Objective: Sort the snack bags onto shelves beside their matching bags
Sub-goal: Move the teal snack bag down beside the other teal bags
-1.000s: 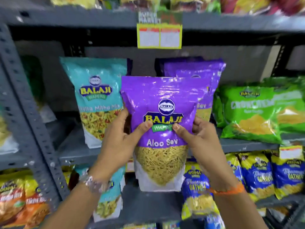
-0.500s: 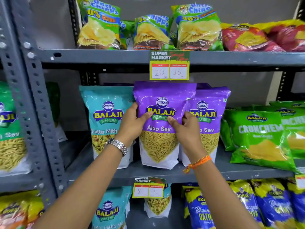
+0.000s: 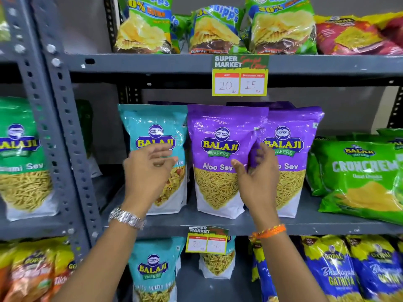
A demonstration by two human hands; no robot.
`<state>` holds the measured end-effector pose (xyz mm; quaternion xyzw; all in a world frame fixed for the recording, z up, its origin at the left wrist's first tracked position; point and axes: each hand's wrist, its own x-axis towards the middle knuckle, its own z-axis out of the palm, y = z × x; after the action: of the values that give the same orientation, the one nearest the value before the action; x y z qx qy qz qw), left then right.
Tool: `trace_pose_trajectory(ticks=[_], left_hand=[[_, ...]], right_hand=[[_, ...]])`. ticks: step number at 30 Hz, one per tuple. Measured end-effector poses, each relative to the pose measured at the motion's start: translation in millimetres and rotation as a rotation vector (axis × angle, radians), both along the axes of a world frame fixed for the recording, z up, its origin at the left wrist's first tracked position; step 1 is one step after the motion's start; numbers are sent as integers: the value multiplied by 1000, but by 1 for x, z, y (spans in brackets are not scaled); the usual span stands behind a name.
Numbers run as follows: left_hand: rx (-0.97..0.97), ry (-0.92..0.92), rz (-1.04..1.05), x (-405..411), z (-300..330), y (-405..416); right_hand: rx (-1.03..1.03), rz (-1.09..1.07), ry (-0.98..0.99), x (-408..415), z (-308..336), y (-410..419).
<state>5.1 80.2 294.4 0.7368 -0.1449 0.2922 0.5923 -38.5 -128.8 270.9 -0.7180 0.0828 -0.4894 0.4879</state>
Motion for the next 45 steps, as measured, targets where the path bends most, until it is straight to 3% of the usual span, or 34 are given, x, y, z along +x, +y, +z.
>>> trace_pose_trajectory(ticks=[3, 5, 8, 12, 16, 20, 33, 37, 45], left_hand=[[-132, -121, 92, -4, -15, 27], [-154, -131, 154, 4, -27, 42], [-114, 36, 180, 26, -45, 54], [-241, 248, -20, 41, -59, 58], [-157, 361, -169, 47, -67, 59], [-28, 323, -197, 46, -75, 69], [333, 2, 137, 4, -75, 93], [289, 4, 74, -23, -66, 104], [38, 148, -356, -101, -85, 105]], right_hand=[[-83, -154, -225, -21, -9, 32], [-118, 28, -252, -25, -17, 62], [-185, 355, 31, 1, -36, 94], [-417, 429, 361, 47, -62, 119], [-271, 463, 394, 69, -60, 124], [-36, 538, 341, 92, -72, 122], [115, 863, 388, 52, -50, 116], [109, 786, 360, 24, -37, 115], [72, 757, 363, -73, -58, 92]])
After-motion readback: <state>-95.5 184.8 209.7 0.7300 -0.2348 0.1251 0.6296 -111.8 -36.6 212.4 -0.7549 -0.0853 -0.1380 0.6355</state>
